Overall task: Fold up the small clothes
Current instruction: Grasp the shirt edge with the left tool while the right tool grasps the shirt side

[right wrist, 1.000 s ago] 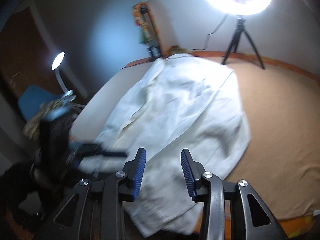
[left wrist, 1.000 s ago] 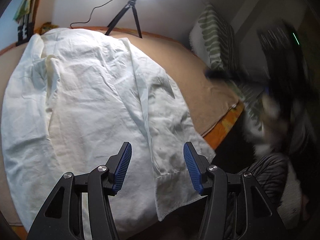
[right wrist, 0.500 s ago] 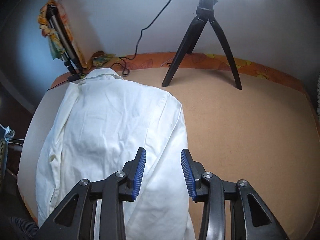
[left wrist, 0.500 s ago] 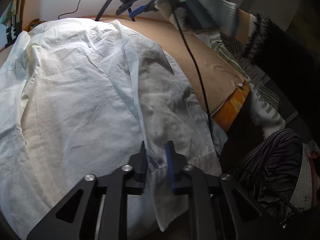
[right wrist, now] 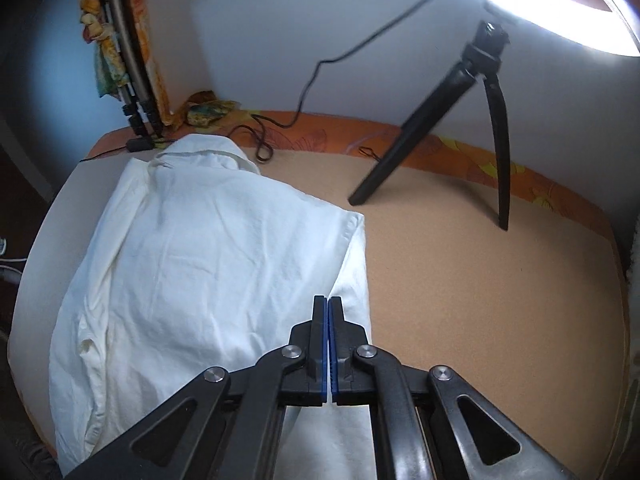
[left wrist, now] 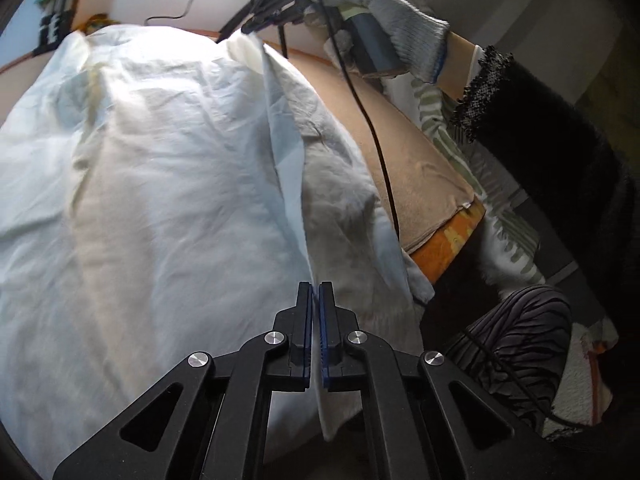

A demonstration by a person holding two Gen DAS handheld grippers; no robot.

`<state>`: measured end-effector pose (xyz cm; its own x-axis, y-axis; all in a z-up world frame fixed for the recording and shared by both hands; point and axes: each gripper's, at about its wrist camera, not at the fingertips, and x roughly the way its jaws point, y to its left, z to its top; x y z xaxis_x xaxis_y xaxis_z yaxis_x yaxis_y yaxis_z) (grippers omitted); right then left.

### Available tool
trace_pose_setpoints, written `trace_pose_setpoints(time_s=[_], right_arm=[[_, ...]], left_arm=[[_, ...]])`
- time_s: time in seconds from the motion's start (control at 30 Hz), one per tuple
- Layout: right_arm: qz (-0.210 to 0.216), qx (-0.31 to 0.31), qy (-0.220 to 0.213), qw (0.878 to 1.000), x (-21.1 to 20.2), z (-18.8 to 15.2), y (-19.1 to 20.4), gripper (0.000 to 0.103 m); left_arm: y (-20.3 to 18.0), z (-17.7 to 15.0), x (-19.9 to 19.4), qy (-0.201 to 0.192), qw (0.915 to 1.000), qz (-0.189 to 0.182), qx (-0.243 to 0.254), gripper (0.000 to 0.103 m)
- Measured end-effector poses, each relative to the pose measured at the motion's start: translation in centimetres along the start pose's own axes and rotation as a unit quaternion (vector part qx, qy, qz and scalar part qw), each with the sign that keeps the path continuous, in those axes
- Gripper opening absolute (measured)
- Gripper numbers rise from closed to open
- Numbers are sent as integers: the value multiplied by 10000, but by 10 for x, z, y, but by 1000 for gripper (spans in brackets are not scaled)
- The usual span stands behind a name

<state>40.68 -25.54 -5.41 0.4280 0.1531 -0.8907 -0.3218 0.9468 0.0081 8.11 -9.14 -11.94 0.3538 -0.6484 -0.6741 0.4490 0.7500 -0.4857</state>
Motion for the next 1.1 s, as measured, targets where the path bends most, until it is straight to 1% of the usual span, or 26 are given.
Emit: trace_pose_setpoints(time_s=[0.07,0.17,0.2,0.23,0.27,0.3,0.37,0.47,0.5,0.53,0.57,0.6,0.67,0.7,0.8,0.9,1.0,1.07,1.1], right_arm=[[5,-286,-91,9995,-7,4,20,0],[-157,-614,-126,9979,-3,8,44,0],[-205,-648,-94,9976,1,8,47,0],[-253,-664,-65,9974,6,8,49,0],[-292,-658,-49,9974,9,8,50,0],[-313,-638,-47,9975,12,7,50,0],[-322,-553,-34,9979,15,7,46,0],[-328,-468,-49,9984,14,7,40,0],[-331,-458,-60,9984,13,8,38,0],[-334,-447,-70,9984,12,8,37,0],[-337,-420,-91,9985,10,8,35,0],[-319,-387,-113,9987,8,8,33,0],[-299,-335,-170,9988,3,9,30,0],[-302,-330,-199,9988,1,9,29,0],[-279,-369,-333,9984,-8,10,32,0],[-128,-420,-434,9981,-15,14,40,0],[-163,-617,-375,9973,-4,15,58,0],[-172,-704,-270,9970,13,13,68,0],[-142,-783,-199,9966,22,12,72,0]], left_arm=[[6,-4,-4,-34,9999,27,-110,2],[10,-6,-9,-141,9997,101,-171,2],[10,-5,-8,-91,9996,127,-220,5],[11,-3,-7,0,9995,158,-284,13],[11,-1,-5,24,9993,233,-288,19],[10,-2,-4,1,9993,280,-262,29],[9,-1,2,28,9993,315,-194,30],[6,2,11,42,9996,216,-168,30],[3,4,13,-3,9997,216,-83,30],[2,4,14,-37,9997,227,-17,26],[1,5,17,-61,9996,254,49,14],[2,6,19,-35,9998,194,33,0],[4,8,21,-49,9999,64,-102,0],[2,8,18,-97,9999,57,-75,0],[-5,4,4,-271,9996,95,37,0],[-3,-3,-9,-410,9990,141,-80,0],[12,-7,-2,-228,9989,165,-370,0],[20,-10,4,-21,9984,208,-529,0],[20,-11,4,6,9984,236,-516,2]])
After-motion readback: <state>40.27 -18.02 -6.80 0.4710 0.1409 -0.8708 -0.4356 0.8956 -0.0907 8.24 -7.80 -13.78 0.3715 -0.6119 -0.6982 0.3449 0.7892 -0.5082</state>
